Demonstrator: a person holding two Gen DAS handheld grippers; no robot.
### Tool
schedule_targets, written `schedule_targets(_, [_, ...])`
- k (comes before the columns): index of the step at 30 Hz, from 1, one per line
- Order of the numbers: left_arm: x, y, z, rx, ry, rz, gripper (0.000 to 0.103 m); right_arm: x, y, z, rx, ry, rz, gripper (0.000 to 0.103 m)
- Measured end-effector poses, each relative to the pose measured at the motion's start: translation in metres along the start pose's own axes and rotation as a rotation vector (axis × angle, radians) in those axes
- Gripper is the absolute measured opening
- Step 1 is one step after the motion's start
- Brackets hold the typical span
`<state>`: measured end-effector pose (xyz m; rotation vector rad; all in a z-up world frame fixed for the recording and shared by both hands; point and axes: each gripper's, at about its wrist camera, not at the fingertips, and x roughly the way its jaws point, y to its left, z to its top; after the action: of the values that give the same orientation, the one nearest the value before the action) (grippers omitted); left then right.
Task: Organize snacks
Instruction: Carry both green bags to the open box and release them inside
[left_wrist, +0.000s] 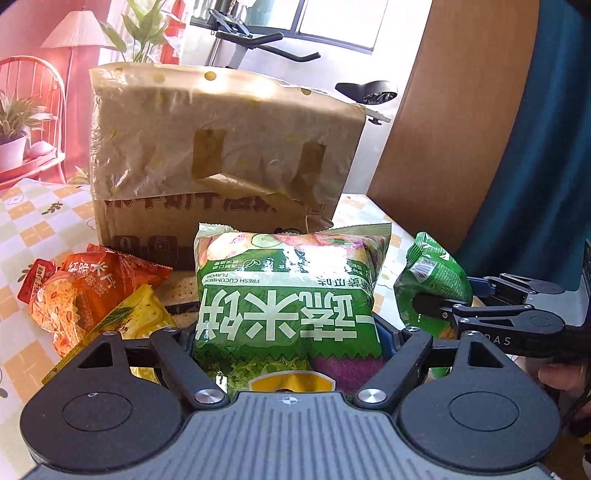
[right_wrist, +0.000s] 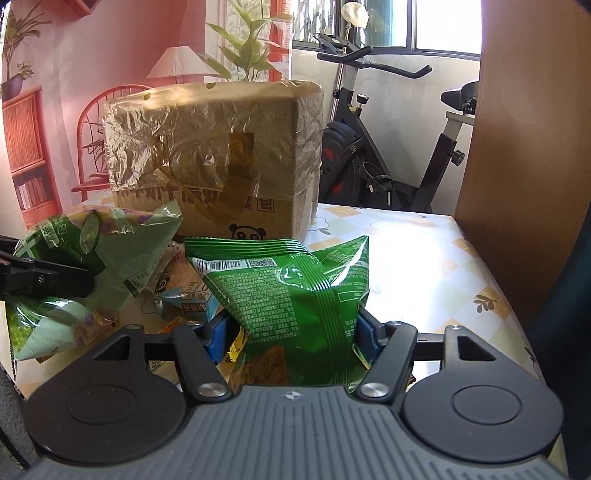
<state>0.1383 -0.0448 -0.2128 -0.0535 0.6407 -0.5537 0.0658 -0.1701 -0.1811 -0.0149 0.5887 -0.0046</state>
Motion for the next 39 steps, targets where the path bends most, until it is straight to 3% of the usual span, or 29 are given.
schedule_targets(5, [-0.020,0.003,0.023,-0.013,-0.070,-0.017,0.084,-0.005,0.000,0.010,-0.006,-0.030,0.005,0.067])
schedule_targets(8, [-0.038,0.011,0.040,-0.019,-0.135,0.010,0.084,-0.011,-0.003,0.024,0.000,-0.062,0.006,0.067])
schedule_targets(13, [-0.063,0.029,0.069,-0.024,-0.204,0.115,0.084,-0.018,-0.007,0.058,0.032,-0.137,0.023,0.067])
schedule_targets(19, [-0.078,0.039,0.112,0.043,-0.258,0.251,0.084,-0.021,-0.001,0.102,0.033,-0.219,0.040,0.067])
schedule_targets(27, [-0.068,0.041,0.179,0.126,-0.265,0.348,0.085,-0.010,0.002,0.158,0.033,-0.274,0.062,0.067])
schedule_targets(39, [0.014,0.058,0.261,0.184,-0.159,0.451,0.085,0.056,0.003,0.231,0.111,-0.272,0.156,0.067])
